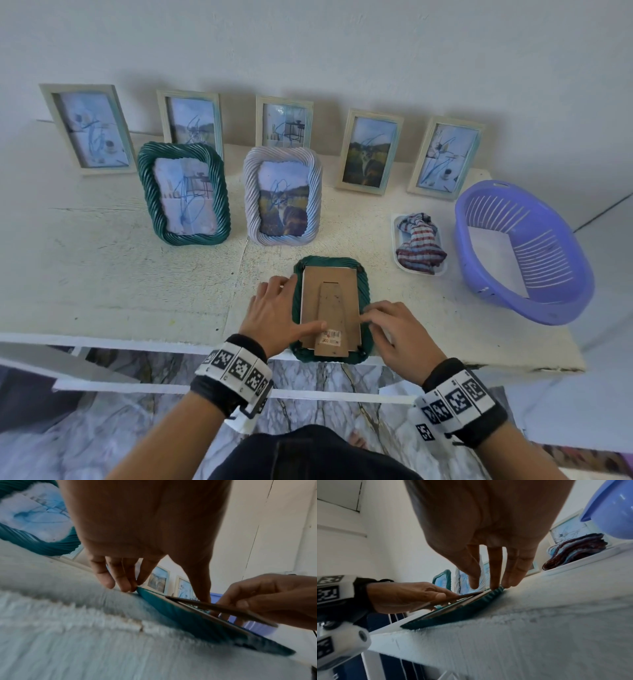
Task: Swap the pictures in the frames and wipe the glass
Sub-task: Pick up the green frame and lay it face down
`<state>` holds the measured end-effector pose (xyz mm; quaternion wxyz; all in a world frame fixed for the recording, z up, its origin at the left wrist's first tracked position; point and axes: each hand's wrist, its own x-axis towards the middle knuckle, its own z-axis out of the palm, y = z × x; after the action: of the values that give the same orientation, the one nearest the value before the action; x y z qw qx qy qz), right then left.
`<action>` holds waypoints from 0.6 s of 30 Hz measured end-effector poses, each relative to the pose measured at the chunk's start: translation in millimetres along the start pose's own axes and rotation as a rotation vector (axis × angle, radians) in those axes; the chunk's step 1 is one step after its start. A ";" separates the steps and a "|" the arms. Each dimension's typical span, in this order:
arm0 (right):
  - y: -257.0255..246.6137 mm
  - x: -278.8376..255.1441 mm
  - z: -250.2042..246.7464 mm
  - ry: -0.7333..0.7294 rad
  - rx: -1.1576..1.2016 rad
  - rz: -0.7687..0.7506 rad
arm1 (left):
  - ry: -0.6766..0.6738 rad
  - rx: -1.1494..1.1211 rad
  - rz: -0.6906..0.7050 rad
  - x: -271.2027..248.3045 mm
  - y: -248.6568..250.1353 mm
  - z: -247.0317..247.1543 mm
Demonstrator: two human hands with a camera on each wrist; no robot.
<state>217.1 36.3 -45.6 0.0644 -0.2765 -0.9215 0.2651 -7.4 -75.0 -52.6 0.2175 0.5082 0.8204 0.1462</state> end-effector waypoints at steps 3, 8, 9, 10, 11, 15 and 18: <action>2.8 -11.3 1.1 -0.049 -0.004 -0.049 | 0.051 0.023 0.004 -2.3 1.0 6.0; 4.2 -13.9 6.6 -0.075 -0.015 -0.082 | 0.078 0.069 0.002 -1.3 -0.2 9.1; 4.0 -13.1 7.6 -0.079 -0.027 -0.094 | 0.078 0.072 0.003 -1.1 -0.2 9.2; 3.0 -11.6 8.4 -0.083 -0.042 -0.103 | 0.078 0.075 0.005 -0.9 -0.4 9.3; 2.2 -10.4 9.1 -0.082 -0.056 -0.110 | 0.078 0.082 0.005 -0.8 -0.3 9.4; 1.9 -6.0 9.5 -0.054 -0.058 -0.111 | 0.073 0.097 -0.003 -0.5 0.1 8.7; -0.3 -4.1 8.9 -0.045 -0.042 -0.070 | 0.077 0.098 0.002 -1.0 0.9 8.1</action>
<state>218.1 29.8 -52.9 0.0468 -0.2393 -0.9371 0.2496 -2.2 -75.3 -58.9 0.1604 0.5132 0.8337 0.1256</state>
